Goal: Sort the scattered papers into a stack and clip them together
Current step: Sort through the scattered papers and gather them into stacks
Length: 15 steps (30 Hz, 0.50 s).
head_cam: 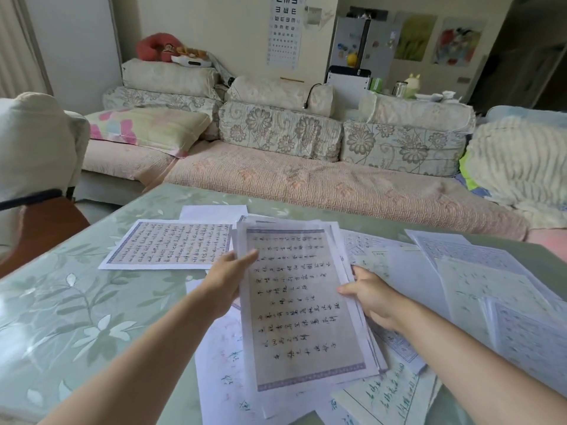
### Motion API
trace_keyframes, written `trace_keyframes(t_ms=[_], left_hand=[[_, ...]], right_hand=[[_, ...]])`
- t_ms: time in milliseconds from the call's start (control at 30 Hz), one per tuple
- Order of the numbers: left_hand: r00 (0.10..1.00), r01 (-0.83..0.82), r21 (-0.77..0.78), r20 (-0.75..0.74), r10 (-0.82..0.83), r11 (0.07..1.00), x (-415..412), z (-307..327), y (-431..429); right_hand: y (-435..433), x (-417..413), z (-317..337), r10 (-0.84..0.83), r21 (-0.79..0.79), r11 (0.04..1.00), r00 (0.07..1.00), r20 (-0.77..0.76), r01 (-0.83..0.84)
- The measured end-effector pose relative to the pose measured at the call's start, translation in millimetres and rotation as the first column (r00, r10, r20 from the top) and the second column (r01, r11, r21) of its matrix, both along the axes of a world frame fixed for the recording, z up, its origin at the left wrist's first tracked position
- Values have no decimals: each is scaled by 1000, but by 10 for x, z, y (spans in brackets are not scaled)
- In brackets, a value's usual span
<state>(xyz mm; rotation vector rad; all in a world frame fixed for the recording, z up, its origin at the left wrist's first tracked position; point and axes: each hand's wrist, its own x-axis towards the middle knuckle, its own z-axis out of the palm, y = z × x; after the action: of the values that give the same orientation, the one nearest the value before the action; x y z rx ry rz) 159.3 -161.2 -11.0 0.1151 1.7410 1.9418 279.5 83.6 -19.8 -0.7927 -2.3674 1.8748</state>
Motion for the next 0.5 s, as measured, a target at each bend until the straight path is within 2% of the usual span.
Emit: trace_keyframes(t_ms=[100, 200, 267, 333, 367, 433, 500], left_hand=[[996, 10, -97, -83, -18, 995, -14, -32, 98], [983, 38, -208, -171, -75, 977, -71, -108, 169], [941, -58, -348, -331, -65, 936, -144, -184, 171], [824, -235, -580, -545, -157, 780, -249, -270, 123], [767, -303, -654, -599, -229, 693, -286, -304, 88], [709, -347, -785, -577, -405, 512, -346, -352, 30], [707, -274, -887, -448, -547, 372, -391, -365, -13]], right_hand=[[26, -57, -76, 1, 68, 998, 994, 113, -8], [105, -86, -81, -149, 208, 971, 980, 131, 120], [193, -86, -45, -278, 249, 936, 956, 91, 249], [294, -81, -32, -391, 259, 895, 919, 59, 364], [334, -89, -41, -424, 259, 881, 904, 58, 396], [371, -109, -72, -445, 240, 878, 892, 83, 415], [333, -164, -101, -446, 220, 882, 889, 109, 416]])
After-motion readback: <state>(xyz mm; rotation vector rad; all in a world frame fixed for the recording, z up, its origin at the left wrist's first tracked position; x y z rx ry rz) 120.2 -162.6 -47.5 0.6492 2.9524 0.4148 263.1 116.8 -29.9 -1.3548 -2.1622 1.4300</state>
